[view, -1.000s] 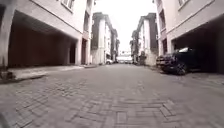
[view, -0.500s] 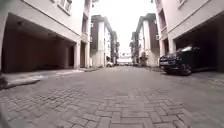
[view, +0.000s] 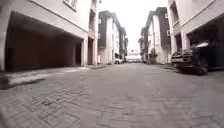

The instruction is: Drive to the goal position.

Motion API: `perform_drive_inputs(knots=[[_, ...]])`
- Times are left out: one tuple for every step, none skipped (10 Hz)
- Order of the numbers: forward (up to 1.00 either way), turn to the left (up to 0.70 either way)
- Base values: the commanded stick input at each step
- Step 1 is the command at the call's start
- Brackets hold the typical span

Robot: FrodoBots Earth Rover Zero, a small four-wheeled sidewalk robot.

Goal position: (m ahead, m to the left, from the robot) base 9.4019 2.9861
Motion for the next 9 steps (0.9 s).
perform_drive_inputs(knots=[[0.7, 0.0], [0.7, 0.0], [0.7, 0.0], [0.7, 0.0], [0.7, 0.0], [0.7, 0.0], [0.7, 0.0], [0.7, 0.0], [0.7, 0.0]])
